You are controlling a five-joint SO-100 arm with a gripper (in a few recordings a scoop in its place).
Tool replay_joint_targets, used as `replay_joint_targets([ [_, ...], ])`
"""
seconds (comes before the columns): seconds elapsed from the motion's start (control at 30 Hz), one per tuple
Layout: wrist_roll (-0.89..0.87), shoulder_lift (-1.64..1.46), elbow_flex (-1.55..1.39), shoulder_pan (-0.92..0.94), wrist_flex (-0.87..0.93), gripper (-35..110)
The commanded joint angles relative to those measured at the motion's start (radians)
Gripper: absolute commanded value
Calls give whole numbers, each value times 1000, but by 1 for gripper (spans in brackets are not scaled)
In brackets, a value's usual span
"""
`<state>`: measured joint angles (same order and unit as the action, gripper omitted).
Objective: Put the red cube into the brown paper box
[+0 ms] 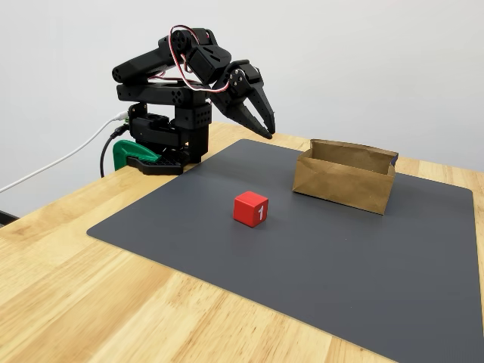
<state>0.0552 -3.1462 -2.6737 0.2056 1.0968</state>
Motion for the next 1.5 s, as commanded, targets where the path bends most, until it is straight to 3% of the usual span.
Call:
replay_joint_targets([
  [0.0, 12, 3, 0, 11, 5, 0],
  [0.47, 23, 3, 0, 2, 5, 1],
  [0.77, 41, 3, 12, 2, 35, 27],
  [0.9, 38, 11, 66, 26, 58, 32],
  [1.27, -6, 367, 457, 127, 252, 36],
  [1.47, 23, 535, 517, 202, 252, 39],
])
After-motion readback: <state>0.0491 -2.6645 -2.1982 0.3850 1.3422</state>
